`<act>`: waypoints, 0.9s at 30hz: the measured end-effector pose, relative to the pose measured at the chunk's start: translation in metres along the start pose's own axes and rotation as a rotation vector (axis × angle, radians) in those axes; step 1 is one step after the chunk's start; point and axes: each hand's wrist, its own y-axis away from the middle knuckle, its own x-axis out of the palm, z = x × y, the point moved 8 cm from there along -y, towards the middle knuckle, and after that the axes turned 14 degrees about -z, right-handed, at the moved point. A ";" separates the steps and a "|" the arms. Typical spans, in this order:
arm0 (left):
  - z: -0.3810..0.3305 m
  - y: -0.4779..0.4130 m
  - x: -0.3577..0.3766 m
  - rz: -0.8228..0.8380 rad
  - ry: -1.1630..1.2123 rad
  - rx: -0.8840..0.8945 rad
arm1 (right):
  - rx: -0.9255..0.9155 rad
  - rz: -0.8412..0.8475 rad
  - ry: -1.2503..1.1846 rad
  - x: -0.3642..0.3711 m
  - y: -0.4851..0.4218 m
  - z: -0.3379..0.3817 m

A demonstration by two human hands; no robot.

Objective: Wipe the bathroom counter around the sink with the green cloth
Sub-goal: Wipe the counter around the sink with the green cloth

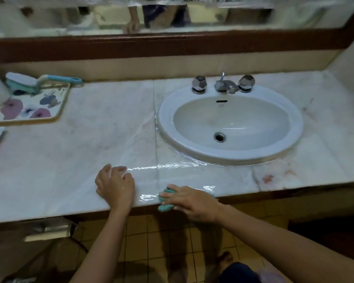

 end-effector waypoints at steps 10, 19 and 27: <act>-0.195 0.157 0.083 0.320 0.458 0.392 | 0.996 -1.054 -0.332 -0.188 0.222 -0.180; -0.391 0.275 0.204 0.573 0.432 0.620 | 1.327 -0.656 0.476 -0.300 0.347 -0.354; -0.464 0.293 0.305 0.649 0.023 0.587 | 1.133 -0.464 0.537 -0.355 0.334 -0.473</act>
